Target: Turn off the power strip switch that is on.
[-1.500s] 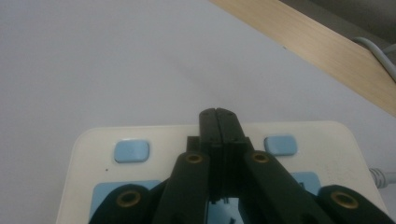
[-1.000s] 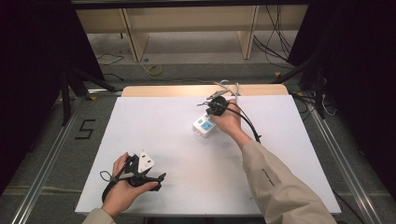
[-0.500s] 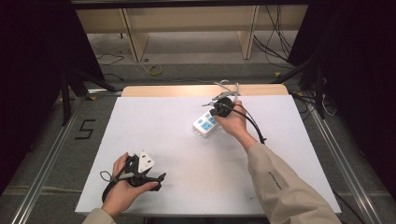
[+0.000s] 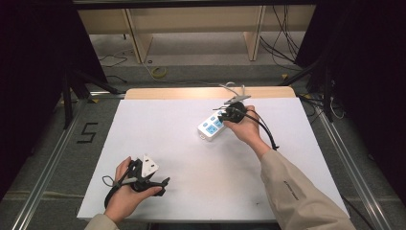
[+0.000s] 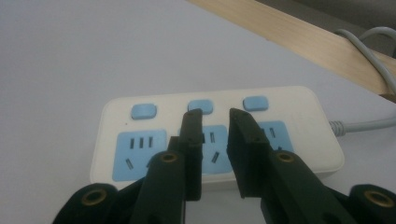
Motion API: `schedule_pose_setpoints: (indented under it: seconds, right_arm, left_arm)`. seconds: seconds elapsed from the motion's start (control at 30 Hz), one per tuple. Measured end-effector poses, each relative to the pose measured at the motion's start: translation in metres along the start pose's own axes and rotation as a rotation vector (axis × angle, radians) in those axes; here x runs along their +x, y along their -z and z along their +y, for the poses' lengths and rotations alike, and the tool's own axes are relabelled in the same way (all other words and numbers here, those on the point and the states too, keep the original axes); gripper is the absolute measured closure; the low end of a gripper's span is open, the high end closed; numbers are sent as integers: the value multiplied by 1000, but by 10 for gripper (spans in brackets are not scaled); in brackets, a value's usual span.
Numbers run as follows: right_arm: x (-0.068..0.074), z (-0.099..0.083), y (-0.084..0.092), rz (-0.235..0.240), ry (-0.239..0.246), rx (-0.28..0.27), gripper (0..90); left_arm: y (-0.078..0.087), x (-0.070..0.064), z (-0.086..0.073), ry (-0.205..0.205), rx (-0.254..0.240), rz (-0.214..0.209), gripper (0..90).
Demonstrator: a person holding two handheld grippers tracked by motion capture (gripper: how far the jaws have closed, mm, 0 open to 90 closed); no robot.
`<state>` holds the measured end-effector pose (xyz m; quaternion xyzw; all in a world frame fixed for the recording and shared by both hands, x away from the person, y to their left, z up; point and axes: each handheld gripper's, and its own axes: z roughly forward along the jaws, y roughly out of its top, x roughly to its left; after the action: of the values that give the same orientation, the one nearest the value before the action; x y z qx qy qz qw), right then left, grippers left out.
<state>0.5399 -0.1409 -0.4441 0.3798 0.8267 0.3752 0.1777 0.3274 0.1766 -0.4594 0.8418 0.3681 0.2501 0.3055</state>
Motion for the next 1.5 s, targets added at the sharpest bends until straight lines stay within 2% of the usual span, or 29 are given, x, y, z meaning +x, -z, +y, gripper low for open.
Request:
schedule_pose_setpoints:
  seconds: [0.2,0.7,1.3,1.5]
  right_arm:
    - [-3,-5,12,6,-18,-16,702]
    - [-9,-21,39,9,-15,-31,622]
    - [-12,-43,77,34,-18,-29,573]
    - [-9,-53,89,47,-16,-34,557]
  left_arm:
    - [0,0,0,0,1,2,120]
    - [0,0,0,2,3,4,120]
    - [0,0,-1,5,7,8,121]
    - [0,-1,-1,7,8,8,121]
